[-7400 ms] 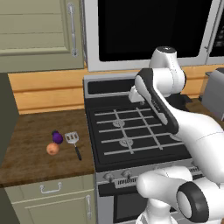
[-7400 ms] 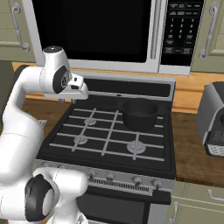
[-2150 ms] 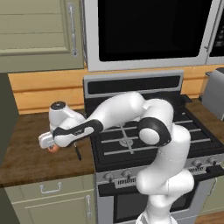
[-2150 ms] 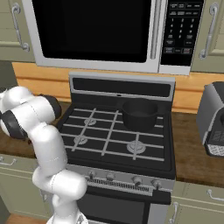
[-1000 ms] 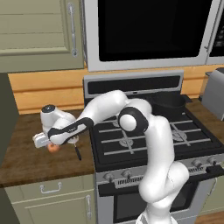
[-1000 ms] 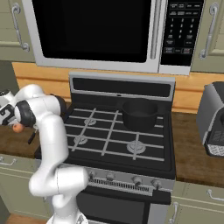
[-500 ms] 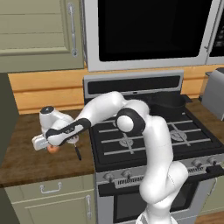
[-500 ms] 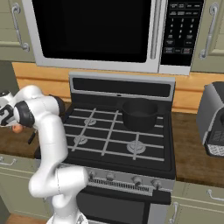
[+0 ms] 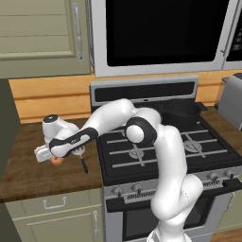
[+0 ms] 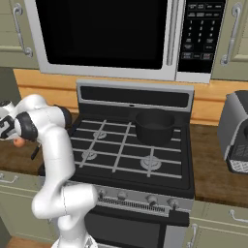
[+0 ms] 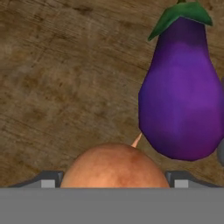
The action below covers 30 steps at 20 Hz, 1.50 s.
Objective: Put the onion and eggplant in the pot. Retrieve the spatula and lightly stir the vegetables in the pot.
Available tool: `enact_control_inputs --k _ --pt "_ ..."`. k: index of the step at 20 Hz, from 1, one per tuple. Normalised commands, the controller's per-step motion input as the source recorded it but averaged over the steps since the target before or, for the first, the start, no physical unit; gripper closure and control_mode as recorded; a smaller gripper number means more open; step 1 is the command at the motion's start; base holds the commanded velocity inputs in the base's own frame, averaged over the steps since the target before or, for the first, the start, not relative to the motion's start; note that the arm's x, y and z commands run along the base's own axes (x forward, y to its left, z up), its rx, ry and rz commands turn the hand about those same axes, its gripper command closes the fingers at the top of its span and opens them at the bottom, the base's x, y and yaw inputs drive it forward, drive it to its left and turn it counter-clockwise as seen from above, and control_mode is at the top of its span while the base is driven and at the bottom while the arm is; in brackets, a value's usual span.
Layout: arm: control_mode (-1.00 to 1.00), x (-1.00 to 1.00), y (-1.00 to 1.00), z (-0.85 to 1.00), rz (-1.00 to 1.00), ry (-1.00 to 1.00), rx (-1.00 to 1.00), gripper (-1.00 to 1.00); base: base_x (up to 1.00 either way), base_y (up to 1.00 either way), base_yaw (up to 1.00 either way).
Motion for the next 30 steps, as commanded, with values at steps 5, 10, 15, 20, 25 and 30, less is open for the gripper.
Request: enact_control_inputs --k 5,10,15,20,25,30 --pt "-1.0 -0.45 -0.45 0.44 0.0 -0.11 0.01 1.0 0.0 0.0 0.0" --pt "-1.0 -1.0 -0.95 0.93 0.0 -0.31 0.01 1.0 0.0 0.0 0.0" --pt "-1.0 -0.95 -1.0 0.95 0.0 -0.17 0.01 1.0 0.0 0.0 0.0" --pt "-1.0 -0.73 -1.0 1.0 -0.01 0.0 0.05 1.0 0.0 0.0 0.0" --pt "-1.0 -0.13 -1.0 0.65 -0.04 0.06 0.09 1.0 0.0 0.0 0.0" --pt "-1.0 0.06 -0.89 0.0 0.15 -0.01 0.12 1.0 0.0 0.0 0.0"
